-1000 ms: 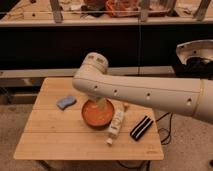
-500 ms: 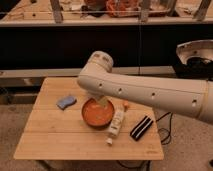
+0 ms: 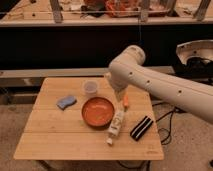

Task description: Move the arm in a circular motion

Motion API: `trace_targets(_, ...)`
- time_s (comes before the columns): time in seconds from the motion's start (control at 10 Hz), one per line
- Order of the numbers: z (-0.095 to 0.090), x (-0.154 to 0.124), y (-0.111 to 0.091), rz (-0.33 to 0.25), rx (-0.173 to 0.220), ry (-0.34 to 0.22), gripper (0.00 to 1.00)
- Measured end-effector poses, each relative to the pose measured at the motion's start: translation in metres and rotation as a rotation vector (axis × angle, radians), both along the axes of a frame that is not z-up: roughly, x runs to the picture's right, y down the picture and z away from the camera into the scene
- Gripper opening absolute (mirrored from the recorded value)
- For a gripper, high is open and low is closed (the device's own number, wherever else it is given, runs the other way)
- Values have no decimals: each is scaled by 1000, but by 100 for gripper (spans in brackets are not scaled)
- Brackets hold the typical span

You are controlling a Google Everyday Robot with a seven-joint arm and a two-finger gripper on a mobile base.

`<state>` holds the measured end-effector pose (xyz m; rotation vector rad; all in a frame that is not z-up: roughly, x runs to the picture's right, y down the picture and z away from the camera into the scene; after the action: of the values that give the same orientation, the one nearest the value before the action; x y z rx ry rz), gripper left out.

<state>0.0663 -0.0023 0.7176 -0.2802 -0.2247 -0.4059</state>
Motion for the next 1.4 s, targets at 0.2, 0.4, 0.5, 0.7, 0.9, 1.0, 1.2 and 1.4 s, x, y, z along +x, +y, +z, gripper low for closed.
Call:
trace_targets(0.2,15,37,-8,57,-21,4,80)
trace_targets(0.4,24,78,-8,123,-46,39,80)
trace_targets(0.5,22,95,-2,160,-61,67,80)
trace_targets(0.7,8,109,16,222,-96,114,80)
trace_targets(0.9,-19,103,43,249,-121,140,80)
trace_targets(1.0,-30,96,52,249,-111,144,80)
trace_targets(1.2,-57,77,80,271,-91,174,80)
trace_targets(1.4,-71,50,95,282,-86,173,80)
